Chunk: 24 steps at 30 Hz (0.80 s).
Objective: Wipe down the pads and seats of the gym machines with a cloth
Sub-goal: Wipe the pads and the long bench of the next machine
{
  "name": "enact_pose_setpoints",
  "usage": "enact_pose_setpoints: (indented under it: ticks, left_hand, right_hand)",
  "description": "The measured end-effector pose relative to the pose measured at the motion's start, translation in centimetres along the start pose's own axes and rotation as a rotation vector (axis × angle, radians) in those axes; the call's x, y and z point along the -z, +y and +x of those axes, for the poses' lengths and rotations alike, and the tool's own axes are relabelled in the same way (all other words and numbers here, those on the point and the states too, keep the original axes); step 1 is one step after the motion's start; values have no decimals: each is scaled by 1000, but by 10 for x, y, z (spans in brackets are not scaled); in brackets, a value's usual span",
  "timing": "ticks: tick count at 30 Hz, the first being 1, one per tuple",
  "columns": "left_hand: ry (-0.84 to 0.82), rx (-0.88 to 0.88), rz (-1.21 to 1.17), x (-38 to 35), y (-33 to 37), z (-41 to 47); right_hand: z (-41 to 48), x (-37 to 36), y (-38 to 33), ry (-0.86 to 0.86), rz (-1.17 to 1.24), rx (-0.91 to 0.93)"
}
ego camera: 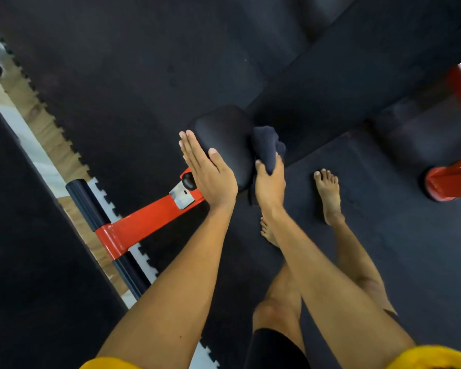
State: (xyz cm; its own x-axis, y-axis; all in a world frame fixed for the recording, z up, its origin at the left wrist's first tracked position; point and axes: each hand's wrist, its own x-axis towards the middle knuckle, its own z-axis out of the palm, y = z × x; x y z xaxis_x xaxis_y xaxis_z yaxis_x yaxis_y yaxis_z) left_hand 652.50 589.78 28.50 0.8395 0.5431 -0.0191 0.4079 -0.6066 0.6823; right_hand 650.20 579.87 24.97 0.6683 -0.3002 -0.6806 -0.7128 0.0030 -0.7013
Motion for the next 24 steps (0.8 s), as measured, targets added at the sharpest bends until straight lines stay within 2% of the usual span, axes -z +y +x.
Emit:
enact_pose_setpoints:
  ticks: [3,8,11,14,17,21,24]
  left_hand:
    - [1,-4,11,0,1,1]
    - [-5,-9,18,1,-2,2]
    - [-7,-25,16,2,-4,2]
    - [-13,-44,21,1,-4,-1]
    - [-16,-55,43,2,-5,-5]
    - [-44,-3,87,5,0,-5]
    - [-84,14,132,6,2,-12]
  right_hand:
    - [14,4,-4,-24,-67,24]
    - [80,13,-14,-74,-106,-203]
    - [38,11,-21,-73,-269,-43]
    - [4,12,-13,-124,-257,115]
    - [34,12,-14,-124,-330,74]
    - [98,17,-31,-284,-385,-155]
    - [87,26,-36,-356,-528,-25]
